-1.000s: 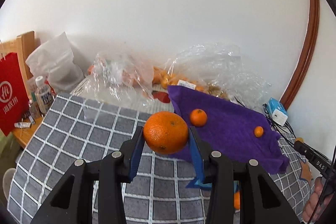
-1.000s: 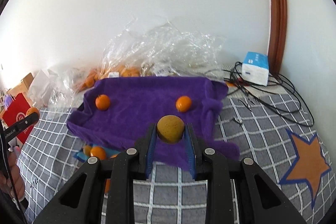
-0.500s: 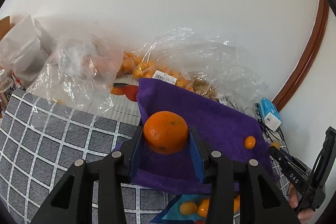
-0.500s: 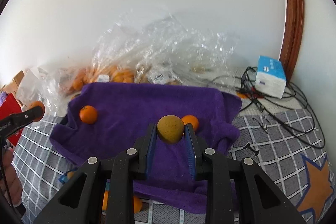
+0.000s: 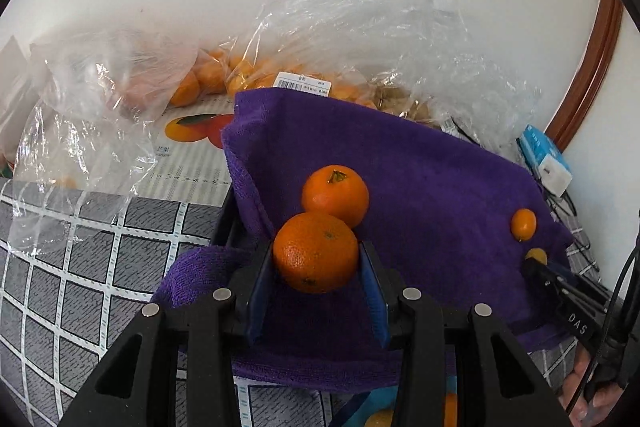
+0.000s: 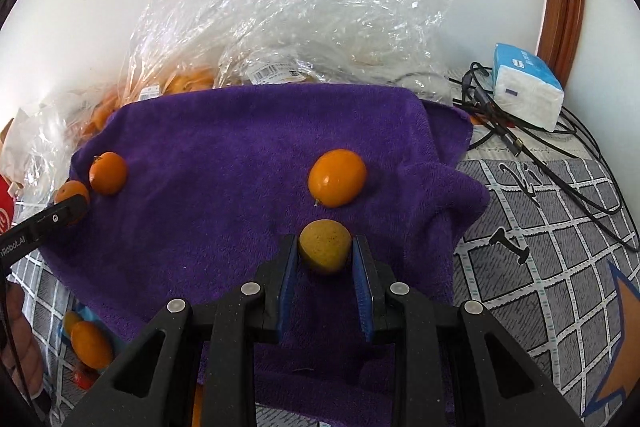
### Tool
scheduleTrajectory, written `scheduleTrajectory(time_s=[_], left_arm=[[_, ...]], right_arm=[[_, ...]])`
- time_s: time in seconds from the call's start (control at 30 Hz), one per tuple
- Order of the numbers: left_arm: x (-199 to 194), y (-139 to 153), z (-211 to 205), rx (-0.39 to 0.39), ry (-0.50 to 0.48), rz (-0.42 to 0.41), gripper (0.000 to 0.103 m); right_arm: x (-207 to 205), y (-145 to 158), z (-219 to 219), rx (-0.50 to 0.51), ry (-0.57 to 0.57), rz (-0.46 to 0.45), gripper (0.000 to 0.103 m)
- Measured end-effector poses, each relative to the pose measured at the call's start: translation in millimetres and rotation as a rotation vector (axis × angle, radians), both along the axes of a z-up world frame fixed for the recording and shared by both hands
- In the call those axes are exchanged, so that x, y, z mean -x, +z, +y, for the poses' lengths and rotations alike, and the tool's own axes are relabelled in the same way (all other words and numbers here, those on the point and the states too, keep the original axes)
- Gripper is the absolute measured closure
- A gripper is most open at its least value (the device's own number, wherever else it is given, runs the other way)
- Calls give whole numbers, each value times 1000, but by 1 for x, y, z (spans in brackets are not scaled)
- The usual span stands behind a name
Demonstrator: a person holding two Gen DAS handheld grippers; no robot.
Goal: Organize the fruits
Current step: 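Open both tools to release the fruit on the towel, then withdraw both open tools from the towel toward the remaining fruit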
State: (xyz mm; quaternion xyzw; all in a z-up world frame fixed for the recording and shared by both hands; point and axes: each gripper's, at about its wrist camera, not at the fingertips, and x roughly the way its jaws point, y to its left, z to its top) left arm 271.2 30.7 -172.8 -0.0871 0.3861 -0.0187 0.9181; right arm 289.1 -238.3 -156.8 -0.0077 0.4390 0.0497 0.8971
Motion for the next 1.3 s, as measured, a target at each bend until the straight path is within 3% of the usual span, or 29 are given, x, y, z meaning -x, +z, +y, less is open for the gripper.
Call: scheduleTrajectory(time_s=[0.4, 0.7, 0.87, 0.9, 1.0, 1.1, 1.23, 1.3], left_arm=[[-4, -4, -6, -59, 6, 7, 63], [-4, -5, -8, -82, 8, 3, 63], [-4, 0, -5, -40, -19, 2, 43], [-1, 4, -5, -42, -13, -10, 43], [6, 19, -3, -67, 2, -52, 42], [21, 40, 2, -79, 24, -109, 41], [49, 55, 18, -57, 67, -139, 39], [64, 54, 26, -54, 62, -128, 39]], right_arm=[[-3, -5, 6, 57, -10, -15, 72], [4, 0, 15, 86, 29, -39, 43], [10, 8, 18, 97, 36, -59, 37], [11, 10, 19, 101, 29, -57, 35], [19, 25, 20, 103, 24, -95, 34], [31, 49, 19, 41, 33, -143, 34], [50, 64, 19, -18, 42, -116, 57], [63, 62, 22, -26, 80, -86, 58]])
